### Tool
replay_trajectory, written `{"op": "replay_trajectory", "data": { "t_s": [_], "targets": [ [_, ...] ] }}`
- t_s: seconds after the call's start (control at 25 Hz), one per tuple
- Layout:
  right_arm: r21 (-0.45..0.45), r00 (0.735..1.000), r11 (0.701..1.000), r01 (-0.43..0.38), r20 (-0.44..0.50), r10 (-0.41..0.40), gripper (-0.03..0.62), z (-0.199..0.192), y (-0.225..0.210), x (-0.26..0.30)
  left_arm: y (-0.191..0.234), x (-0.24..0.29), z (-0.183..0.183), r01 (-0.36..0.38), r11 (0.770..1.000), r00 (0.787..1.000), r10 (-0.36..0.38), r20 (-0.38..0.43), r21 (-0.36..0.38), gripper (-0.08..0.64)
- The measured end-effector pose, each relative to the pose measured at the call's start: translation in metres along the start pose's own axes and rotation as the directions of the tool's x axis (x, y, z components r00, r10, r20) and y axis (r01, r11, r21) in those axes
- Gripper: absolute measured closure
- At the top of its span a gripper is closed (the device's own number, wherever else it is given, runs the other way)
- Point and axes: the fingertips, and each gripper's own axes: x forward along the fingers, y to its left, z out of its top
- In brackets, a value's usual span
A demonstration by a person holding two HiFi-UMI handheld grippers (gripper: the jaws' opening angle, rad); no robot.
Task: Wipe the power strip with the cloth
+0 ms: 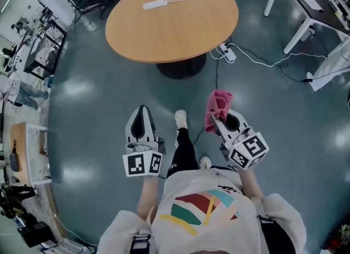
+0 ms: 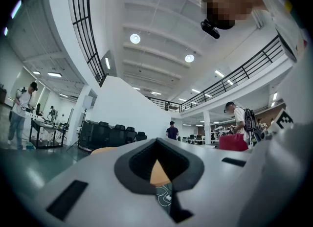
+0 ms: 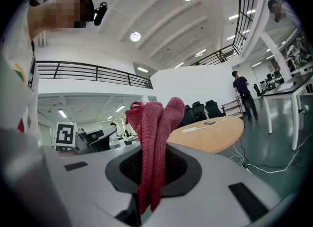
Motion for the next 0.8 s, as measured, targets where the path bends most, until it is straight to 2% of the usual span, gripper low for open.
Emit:
{"op": "replay_trajectory", "data": {
  "t_s": [0.2,0.36,0.52,0.64,0.8],
  "targets": [
    [0.023,0.999,1.0,-0.021,-0.049,0.022,0.552,0.001,-0.063,0.118,0.056,0.091,-0.033,-0.002,0.999,1.0,0.002,-0.002,0.034,0.525],
    [0.013,0.995,1.0,-0.028,-0.092,0.029,0.552,0.035,-0.085,0.232,0.137,0.169,-0.025,-0.027,1.0,1.0,0.027,0.001,-0.002,0.525],
    [0.01,0.995,1.0,-0.022,-0.095,0.023,0.552,0.07,-0.087,0.319,0.21,0.238,-0.01,-0.023,1.0,1.0,0.023,-0.01,-0.001,0.525],
    [0.02,0.996,1.0,-0.005,-0.087,0.007,0.554,0.093,-0.109,0.367,0.239,0.299,-0.008,-0.006,1.0,1.0,0.006,-0.022,0.009,0.525],
    [0.036,0.995,0.999,0.007,-0.098,-0.003,0.552,0.101,-0.168,0.429,0.255,0.386,-0.035,0.029,0.999,0.998,-0.028,-0.049,0.022,0.525]
  ]
}}
